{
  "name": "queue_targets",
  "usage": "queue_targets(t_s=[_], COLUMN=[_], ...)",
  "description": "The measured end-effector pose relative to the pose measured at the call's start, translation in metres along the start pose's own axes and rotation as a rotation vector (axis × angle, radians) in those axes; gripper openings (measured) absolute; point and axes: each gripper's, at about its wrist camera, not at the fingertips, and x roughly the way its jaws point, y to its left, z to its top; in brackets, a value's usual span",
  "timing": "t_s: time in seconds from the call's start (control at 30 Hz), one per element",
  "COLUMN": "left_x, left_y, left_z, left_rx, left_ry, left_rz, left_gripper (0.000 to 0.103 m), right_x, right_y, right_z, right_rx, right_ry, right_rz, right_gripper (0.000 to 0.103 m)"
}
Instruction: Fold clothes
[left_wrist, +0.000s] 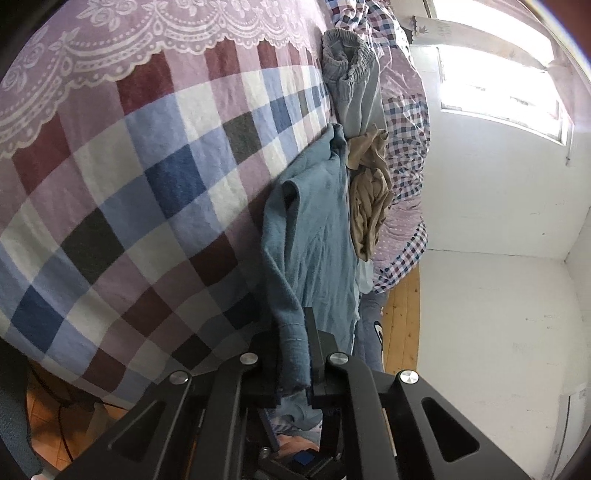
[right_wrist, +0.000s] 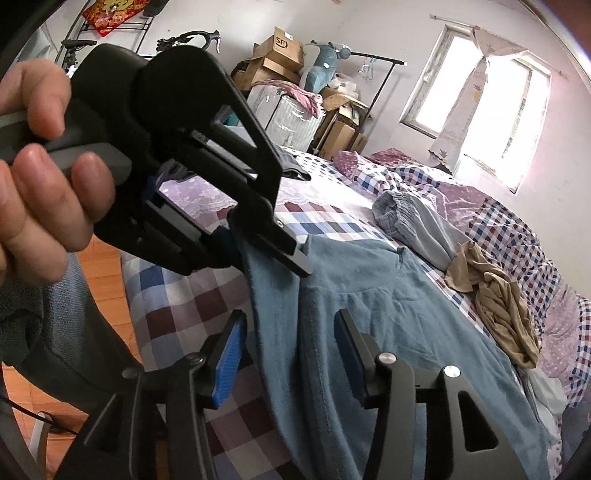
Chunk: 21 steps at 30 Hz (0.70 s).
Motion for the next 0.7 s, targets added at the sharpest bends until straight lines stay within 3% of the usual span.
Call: queue_targets(t_s=[0.13,0.2,0.27,0.7], left_x=[-0.002,-0.005,-0.007,-0.019], left_y=[-0.003,-0.005,-0.006,-0.018], left_z=[0.001,0.001,0.001,-0.005], left_rx=[0.022,0.033,0.037,0.071], left_ry=[-0.006,-0.013,-0.015,-0.023], left_rz=[0.016,0.023,0.021,-0.033], left_gripper=[0.007,0.007,0.004,0.003], right_x=[-0.002,-0.004,-0.007,0.021], right_y=[-0.001,0.001,0.004,0.015], right_z=[0.0,0.001,0.001,0.0], right_rx=[0.009,0.002,-0.008,-0.109], right_ry=[0.003,-0.001,-0.003,0.096], right_rz=[-0.016,-0.03,-0.05,-0.193], right_gripper=[0.055,0.059,0.071,0.075])
